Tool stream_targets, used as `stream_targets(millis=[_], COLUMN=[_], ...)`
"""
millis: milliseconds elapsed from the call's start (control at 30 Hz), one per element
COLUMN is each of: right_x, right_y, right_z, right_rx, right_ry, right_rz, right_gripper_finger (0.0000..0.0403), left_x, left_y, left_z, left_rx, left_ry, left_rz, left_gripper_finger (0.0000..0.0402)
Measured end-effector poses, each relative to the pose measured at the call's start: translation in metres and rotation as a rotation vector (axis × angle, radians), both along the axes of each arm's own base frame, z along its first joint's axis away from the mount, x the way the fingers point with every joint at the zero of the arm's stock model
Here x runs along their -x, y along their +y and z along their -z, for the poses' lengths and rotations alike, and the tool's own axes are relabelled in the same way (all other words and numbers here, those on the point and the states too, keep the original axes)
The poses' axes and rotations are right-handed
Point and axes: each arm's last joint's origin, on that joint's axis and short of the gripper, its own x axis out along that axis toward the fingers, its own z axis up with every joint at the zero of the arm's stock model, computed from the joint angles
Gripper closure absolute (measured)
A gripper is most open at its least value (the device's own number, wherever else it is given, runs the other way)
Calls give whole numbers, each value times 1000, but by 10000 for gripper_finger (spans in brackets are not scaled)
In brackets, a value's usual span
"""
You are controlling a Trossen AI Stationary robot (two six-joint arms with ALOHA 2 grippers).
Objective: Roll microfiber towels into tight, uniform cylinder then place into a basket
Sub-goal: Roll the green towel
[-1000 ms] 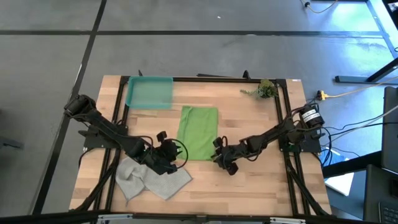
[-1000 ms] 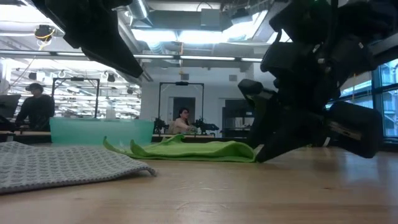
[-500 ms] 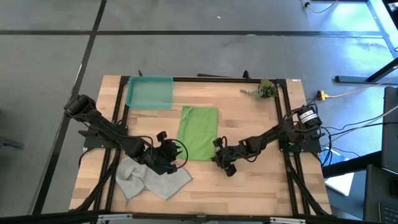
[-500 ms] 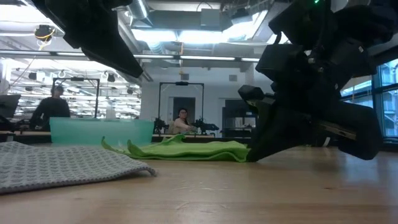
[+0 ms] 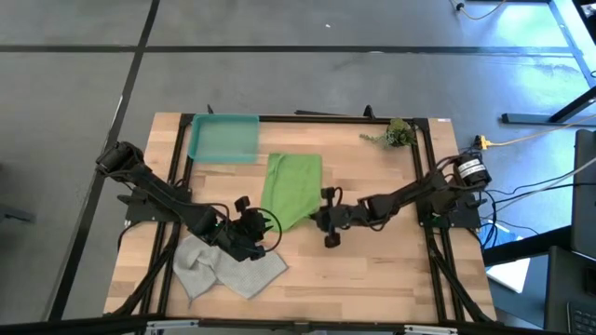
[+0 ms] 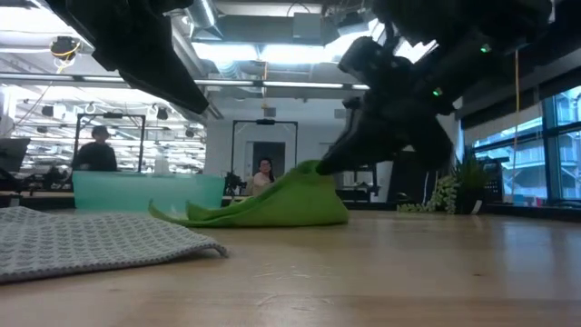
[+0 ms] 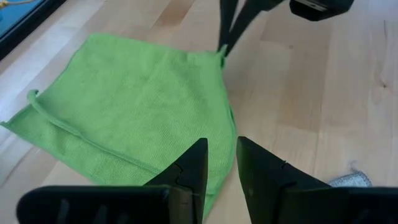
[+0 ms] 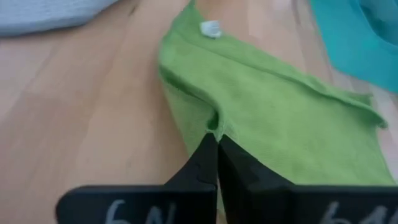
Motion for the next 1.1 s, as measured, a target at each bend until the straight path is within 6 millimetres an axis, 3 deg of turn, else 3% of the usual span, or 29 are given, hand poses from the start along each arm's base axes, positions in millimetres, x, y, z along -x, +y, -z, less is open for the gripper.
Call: stream_targets(millis=[533,1100], right_x=[-10,2], right_y=[-70,-101], right_z=[-5,3], right_rx=[13,-9], right_ry=[-23,41], right_rz=[344,617], right_gripper_finger=[402,403], left_x=[0,0], left_y=[0,0], left_z=[0,0], left_rx=[9,12], left_ry=[0,-1], left_rz=[2,0], left_gripper_finger=[319,319])
